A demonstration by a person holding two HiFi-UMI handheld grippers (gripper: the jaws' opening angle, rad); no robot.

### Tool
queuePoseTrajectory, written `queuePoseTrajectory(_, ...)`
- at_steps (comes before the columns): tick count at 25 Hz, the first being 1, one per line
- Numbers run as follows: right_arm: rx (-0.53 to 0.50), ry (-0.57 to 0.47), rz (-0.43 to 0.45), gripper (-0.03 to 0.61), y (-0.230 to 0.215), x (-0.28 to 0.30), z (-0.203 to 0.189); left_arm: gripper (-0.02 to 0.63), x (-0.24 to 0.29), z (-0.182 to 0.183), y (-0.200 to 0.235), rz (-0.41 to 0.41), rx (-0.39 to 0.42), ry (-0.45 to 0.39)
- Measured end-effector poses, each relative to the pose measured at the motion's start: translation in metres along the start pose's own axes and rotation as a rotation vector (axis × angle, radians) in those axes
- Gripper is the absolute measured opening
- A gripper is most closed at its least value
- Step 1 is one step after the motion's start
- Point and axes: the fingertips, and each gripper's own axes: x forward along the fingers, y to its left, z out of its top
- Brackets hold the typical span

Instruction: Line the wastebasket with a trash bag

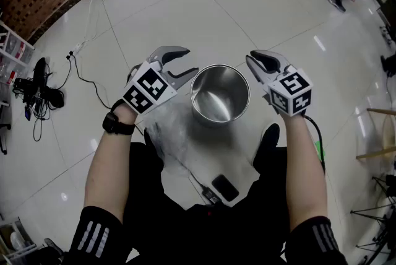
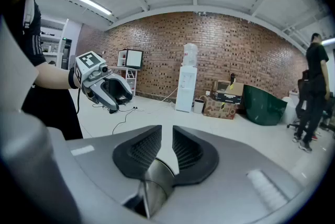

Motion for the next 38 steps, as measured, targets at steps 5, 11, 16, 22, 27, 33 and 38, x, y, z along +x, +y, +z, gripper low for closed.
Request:
queuePoseTrajectory(5, -0.012, -0.009, 0.038, 0.094, 0.017, 0.011, 0.008, 0.193, -0.006, -0.001, 0.007, -0.001, -0.004, 0.0)
queuePoseTrajectory(11, -0.033, -0.001, 0.086, 0.11, 0.04, 0.025, 0.008, 0.193, -0.015, -0.01, 0.011, 0.005, -0.015, 0.01)
queuePoseTrajectory(16, -0.049, 0.017, 0.13, 0.115, 0.06, 0.039, 0.009, 0.193, -0.027, -0.012, 0.023, 0.037, -0.036, 0.006)
queuePoseTrajectory(22, -0.09, 0.052, 0.23, 0.149, 0.108, 0.069, 0.004, 0.193, -0.042, -0.021, 0.032, 0.067, -0.057, 0.002)
queuePoseTrajectory(27, -0.122, 0.072, 0.319, 0.178, 0.156, 0.097, 0.0, 0.193, -0.055, -0.029, 0.039, 0.095, -0.085, -0.003)
queuePoseTrajectory(33, -0.179, 0.14, 0.388, 0.184, 0.199, 0.133, -0.021, 0.193, -0.069, -0.041, 0.048, 0.125, -0.123, 0.007)
queuePoseTrajectory(38, -0.279, 0.213, 0.437, 0.191, 0.24, 0.171, -0.049, 0.193, -0.083, -0.047, 0.06, 0.161, -0.159, -0.005)
